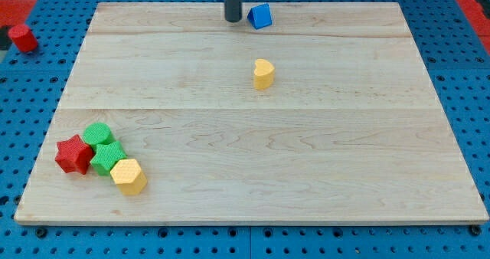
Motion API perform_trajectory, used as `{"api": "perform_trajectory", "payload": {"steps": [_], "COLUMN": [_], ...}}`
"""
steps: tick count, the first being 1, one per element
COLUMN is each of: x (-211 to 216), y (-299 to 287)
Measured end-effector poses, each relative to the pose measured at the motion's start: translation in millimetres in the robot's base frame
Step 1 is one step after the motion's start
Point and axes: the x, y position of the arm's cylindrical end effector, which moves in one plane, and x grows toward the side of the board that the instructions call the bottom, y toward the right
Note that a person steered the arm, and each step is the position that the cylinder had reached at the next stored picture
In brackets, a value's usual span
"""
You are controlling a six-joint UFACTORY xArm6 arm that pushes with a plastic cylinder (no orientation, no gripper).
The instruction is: Move triangle to the top right of the board
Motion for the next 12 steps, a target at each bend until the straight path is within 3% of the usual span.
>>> {"api": "perform_trajectory", "payload": {"steps": [2,4,5,6,9,10,12], "x": [-14,-3,-4,-3,1,12,88], "y": [94,99,147,127,-136,-180,-166]}}
